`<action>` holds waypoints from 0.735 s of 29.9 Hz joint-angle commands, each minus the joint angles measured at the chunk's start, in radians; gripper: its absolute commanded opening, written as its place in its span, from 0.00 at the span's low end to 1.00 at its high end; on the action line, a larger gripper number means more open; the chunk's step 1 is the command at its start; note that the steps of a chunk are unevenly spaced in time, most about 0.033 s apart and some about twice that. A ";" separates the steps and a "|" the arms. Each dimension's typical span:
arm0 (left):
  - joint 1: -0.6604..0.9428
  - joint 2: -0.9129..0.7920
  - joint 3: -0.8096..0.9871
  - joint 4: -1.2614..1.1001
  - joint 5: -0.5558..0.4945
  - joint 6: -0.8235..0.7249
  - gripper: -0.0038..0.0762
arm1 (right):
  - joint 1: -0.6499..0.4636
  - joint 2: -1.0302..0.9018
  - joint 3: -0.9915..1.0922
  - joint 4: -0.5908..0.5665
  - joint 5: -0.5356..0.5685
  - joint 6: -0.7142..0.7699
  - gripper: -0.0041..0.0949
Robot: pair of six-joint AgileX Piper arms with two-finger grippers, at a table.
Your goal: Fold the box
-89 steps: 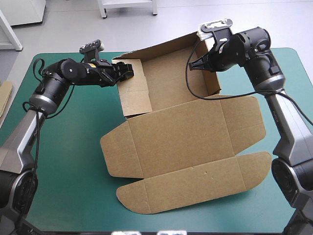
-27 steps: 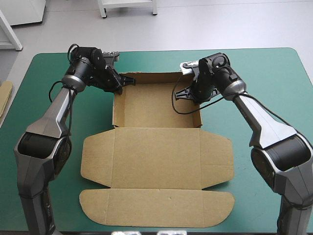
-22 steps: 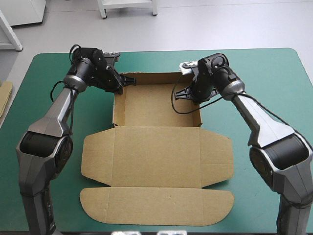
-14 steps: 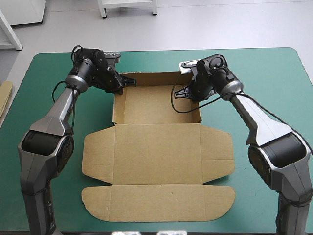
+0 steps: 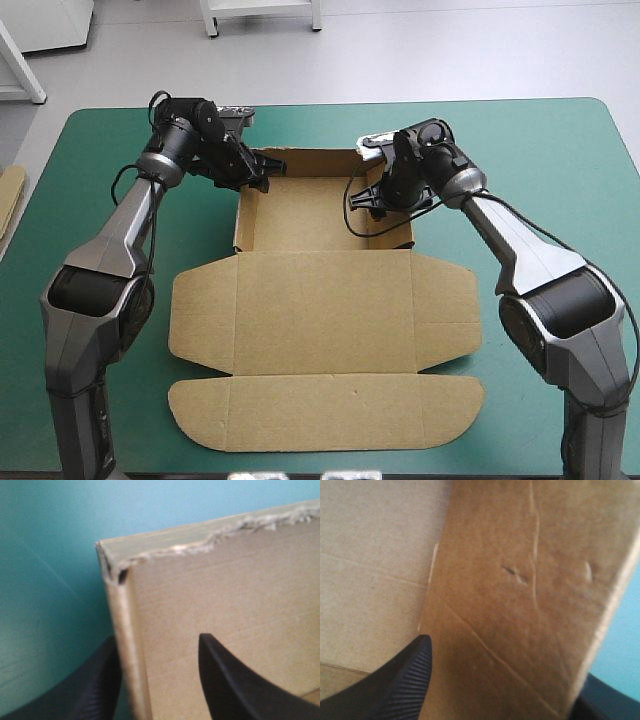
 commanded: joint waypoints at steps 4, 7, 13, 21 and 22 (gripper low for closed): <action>-0.012 -0.057 -0.035 -0.058 0.022 -0.007 0.59 | 0.004 -0.060 -0.047 -0.026 -0.032 0.004 0.64; -0.012 -0.057 -0.035 -0.058 0.022 -0.007 0.59 | 0.004 -0.060 -0.102 -0.052 -0.009 0.007 0.64; -0.009 -0.071 -0.044 -0.046 -0.005 -0.007 0.59 | -0.002 -0.060 -0.198 -0.103 0.019 0.007 0.64; -0.008 -0.088 -0.063 0.023 -0.037 -0.007 0.59 | -0.028 -0.060 -0.255 -0.109 0.053 0.007 0.64; -0.005 -0.088 -0.068 0.037 -0.037 -0.007 0.60 | -0.027 -0.060 -0.260 -0.114 0.053 0.005 0.64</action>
